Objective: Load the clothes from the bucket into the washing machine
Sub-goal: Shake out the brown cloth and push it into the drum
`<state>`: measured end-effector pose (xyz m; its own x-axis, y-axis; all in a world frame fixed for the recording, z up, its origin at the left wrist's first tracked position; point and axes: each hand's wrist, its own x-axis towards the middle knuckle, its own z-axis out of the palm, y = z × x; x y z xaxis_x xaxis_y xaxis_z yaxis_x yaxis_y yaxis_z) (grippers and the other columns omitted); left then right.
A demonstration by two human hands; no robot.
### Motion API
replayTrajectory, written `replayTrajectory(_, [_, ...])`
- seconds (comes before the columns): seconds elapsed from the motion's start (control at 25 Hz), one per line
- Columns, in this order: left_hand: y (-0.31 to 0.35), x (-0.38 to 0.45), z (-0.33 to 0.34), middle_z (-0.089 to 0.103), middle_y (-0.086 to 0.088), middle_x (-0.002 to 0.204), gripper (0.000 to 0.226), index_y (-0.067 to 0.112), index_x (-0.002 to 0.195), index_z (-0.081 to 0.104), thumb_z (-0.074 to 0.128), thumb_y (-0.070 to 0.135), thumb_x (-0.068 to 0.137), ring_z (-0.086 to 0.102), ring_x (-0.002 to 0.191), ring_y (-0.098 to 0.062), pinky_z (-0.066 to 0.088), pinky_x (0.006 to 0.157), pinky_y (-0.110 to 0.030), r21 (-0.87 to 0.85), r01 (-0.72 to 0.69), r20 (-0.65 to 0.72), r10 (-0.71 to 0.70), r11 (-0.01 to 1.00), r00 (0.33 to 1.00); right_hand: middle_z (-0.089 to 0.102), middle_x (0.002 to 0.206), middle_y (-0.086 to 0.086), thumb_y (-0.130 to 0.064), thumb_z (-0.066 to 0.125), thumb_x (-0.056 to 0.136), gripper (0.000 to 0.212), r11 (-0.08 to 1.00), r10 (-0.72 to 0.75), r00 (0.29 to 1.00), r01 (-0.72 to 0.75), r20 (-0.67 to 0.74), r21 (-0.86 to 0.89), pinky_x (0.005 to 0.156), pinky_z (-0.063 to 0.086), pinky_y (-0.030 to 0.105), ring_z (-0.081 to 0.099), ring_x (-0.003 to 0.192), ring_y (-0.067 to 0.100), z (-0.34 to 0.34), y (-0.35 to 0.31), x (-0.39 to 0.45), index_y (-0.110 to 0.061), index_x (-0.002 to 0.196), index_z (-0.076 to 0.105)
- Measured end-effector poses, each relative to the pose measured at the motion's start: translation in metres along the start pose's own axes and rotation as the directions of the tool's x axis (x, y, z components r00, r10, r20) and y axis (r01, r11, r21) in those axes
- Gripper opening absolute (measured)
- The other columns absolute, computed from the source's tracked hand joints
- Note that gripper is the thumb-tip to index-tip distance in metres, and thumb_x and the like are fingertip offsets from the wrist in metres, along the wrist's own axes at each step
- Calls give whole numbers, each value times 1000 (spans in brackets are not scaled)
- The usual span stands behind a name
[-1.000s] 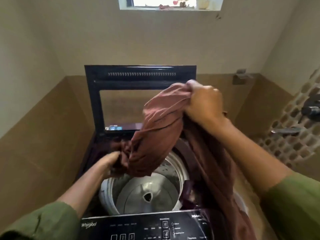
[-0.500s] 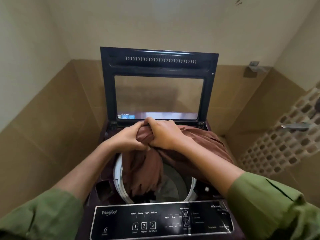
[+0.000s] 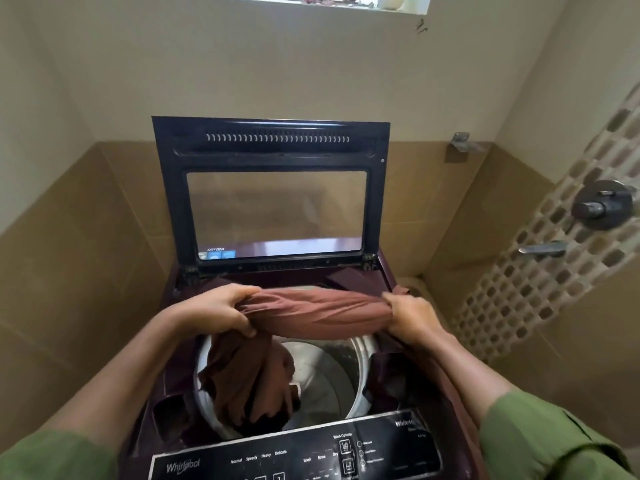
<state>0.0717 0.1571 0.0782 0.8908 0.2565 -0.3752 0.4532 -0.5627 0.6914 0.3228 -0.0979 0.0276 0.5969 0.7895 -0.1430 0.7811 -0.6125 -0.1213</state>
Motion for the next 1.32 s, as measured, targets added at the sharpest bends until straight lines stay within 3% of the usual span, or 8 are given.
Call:
replayTrajectory(0.24, [88, 43, 26, 25, 16, 147, 142, 29, 155, 0, 82, 69, 46, 25, 140, -6, 23, 118, -29, 191, -91, -17, 96, 977, 995, 71, 92, 6, -33, 58, 80, 22, 992, -66, 891, 106, -448, 66, 63, 43, 36, 66, 86, 37, -71, -43, -2, -22, 98, 54])
replayTrajectory(0.4, [141, 82, 58, 63, 8, 119, 87, 27, 130, 49, 84, 42, 52, 60, 109, -11, 50, 95, -34, 161, -214, -115, 234, 963, 966, 65, 113, -1, -44, 60, 72, 54, 972, -153, 927, 204, -343, 117, 84, 46, 38, 62, 104, 25, -68, -44, -22, -26, 122, 55])
replayTrajectory(0.52, [140, 89, 61, 69, 9, 98, 48, 30, 102, 63, 64, 40, 54, 63, 91, -14, 53, 83, -36, 196, -120, -233, 165, 973, 958, 58, 114, 3, -60, 56, 76, 59, 895, 348, 894, -227, -282, 384, 87, 46, 37, 55, 109, 24, -49, 2, -53, -21, 120, 55])
replayTrajectory(0.6, [145, 90, 65, 70, 10, 94, 46, 31, 98, 64, 58, 41, 54, 64, 90, -12, 53, 85, -38, 74, -146, -296, 162, 986, 941, 70, 91, 12, -73, 40, 84, 71, 496, 591, 783, -541, 192, 680, 70, 51, 33, 67, 90, 28, -27, 10, -80, -7, 100, 62])
replayTrajectory(0.68, [159, 87, 69, 71, 10, 92, 41, 31, 96, 65, 58, 34, 56, 66, 90, -11, 53, 88, -41, -29, -235, -275, 218, 972, 937, 72, 84, 19, -86, 22, 78, 97, -186, 192, 700, -662, 688, 726, 65, 55, 33, 70, 79, 31, -7, 4, -88, -1, 100, 63])
replayTrajectory(0.84, [187, 67, 74, 73, 0, 91, 39, 27, 97, 69, 62, 14, 61, 68, 88, -19, 53, 83, -42, -155, -389, -183, 361, 908, 915, 59, 128, 22, -83, 21, 81, 101, -918, 183, 815, -59, 550, 393, 92, 45, 50, 55, 118, 40, -4, 35, -52, -1, 132, 53])
replayTrajectory(1.08, [189, 35, 48, 72, -1, 96, 48, 32, 102, 68, 67, 6, 61, 66, 82, -6, 50, 72, -19, -182, -527, -225, 487, 830, 844, 71, 71, 21, -42, 35, 98, 49, -818, 484, 822, 305, 299, 488, 58, 56, 31, 71, 59, 29, -88, 69, -25, 1, 97, 59])
replayTrajectory(1.32, [159, 33, 23, 68, 17, 106, 62, 44, 113, 56, 67, 25, 56, 64, 96, 3, 48, 80, -10, -69, -471, -270, 438, 879, 857, 70, 88, -3, -6, 66, 85, 13, -175, 896, 417, 651, -156, 739, 77, 56, 24, 67, 76, 10, -171, 70, -33, -6, 98, 69])
